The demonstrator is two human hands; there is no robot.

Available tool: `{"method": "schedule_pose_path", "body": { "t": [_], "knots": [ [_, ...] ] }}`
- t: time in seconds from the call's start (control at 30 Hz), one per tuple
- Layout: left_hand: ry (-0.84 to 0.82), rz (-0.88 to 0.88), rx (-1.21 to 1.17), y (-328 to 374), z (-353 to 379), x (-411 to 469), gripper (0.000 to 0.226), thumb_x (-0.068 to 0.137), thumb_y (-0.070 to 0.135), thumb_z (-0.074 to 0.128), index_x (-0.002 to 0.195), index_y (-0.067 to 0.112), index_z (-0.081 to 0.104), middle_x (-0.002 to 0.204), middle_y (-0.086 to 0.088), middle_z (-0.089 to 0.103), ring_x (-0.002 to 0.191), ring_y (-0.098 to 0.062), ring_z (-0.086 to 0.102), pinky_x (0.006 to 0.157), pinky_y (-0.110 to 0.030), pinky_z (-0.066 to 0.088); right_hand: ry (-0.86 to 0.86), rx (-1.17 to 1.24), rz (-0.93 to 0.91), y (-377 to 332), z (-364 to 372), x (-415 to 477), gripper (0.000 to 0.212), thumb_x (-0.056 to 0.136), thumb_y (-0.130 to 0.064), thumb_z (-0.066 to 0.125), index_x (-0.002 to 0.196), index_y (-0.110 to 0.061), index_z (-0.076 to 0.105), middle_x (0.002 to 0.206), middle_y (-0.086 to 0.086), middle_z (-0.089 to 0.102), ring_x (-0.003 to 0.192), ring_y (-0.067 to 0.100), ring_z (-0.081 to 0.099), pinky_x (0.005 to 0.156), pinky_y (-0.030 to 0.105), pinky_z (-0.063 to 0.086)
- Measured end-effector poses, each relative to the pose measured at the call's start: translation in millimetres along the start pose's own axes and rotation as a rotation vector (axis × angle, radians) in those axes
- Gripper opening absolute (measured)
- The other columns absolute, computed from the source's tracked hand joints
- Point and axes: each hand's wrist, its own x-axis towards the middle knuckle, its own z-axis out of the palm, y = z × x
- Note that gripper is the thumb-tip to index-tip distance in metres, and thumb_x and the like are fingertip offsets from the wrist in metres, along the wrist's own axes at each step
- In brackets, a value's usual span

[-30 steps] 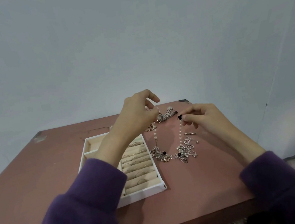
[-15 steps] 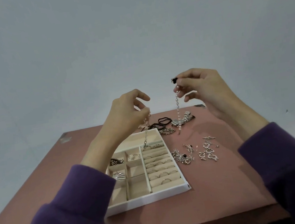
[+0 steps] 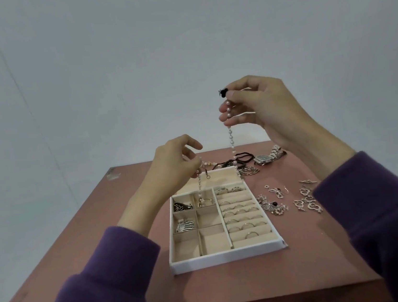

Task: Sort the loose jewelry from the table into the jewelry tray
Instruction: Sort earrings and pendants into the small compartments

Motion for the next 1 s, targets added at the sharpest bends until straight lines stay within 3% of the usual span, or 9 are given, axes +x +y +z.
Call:
{"method": "schedule_pose_path", "body": {
  "t": [0.13,0.3,0.53,0.7,0.87,1.0],
  "knots": [
    [-0.011,-0.012,0.006,-7,-1,-4,0.016,0.084,0.003,0.058,0.097,0.011,0.061,0.069,-0.001,0.065,0.049,-0.003,0.063,0.056,-0.012,0.052,-0.029,-0.008,0.006,5,6,-2,0.008,0.090,0.000,0.053,0.090,-0.002,0.061,0.073,0.014,0.061,0.058,0.022,0.063,0.058,0.026,0.056],
    [-0.061,-0.042,-0.030,-9,-3,-12,0.016,0.084,0.005,0.059,0.097,0.013,0.062,0.073,0.000,0.065,0.056,-0.009,0.068,0.062,-0.015,0.055,-0.040,-0.001,0.004,7,13,-2,0.008,0.090,0.001,0.053,0.090,-0.001,0.061,0.073,0.015,0.060,0.059,0.023,0.062,0.058,0.026,0.056],
    [-0.150,-0.088,-0.089,-6,-6,-28,0.018,0.082,0.002,0.061,0.095,0.014,0.064,0.079,0.000,0.064,0.066,-0.020,0.071,0.073,-0.031,0.059,-0.076,0.014,0.016,12,21,-7,0.008,0.089,0.000,0.054,0.090,-0.002,0.061,0.073,0.014,0.062,0.062,0.024,0.062,0.057,0.026,0.055],
    [-0.242,-0.134,-0.111,-10,-1,-37,0.016,0.082,0.002,0.063,0.092,0.014,0.063,0.079,0.001,0.064,0.068,-0.019,0.071,0.074,-0.034,0.059,-0.098,0.004,0.025,16,23,-12,0.008,0.089,0.000,0.054,0.090,-0.002,0.061,0.072,0.014,0.061,0.062,0.024,0.062,0.058,0.026,0.056],
    [-0.278,-0.054,0.129,-18,5,-40,0.018,0.078,0.005,0.067,0.089,0.020,0.063,0.085,0.001,0.066,0.078,-0.017,0.068,0.073,-0.029,0.057,-0.119,-0.005,0.035,17,25,-16,0.008,0.090,0.000,0.054,0.090,-0.001,0.062,0.072,0.014,0.061,0.063,0.025,0.061,0.057,0.026,0.055],
    [-0.300,-0.014,0.197,-21,8,-40,0.020,0.076,0.004,0.070,0.085,0.020,0.061,0.076,0.006,0.066,0.068,-0.004,0.061,0.064,-0.014,0.048,-0.146,-0.005,0.040,18,29,-18,0.008,0.089,0.000,0.054,0.088,-0.003,0.062,0.071,0.013,0.061,0.062,0.025,0.061,0.057,0.028,0.056]
  ]
}}
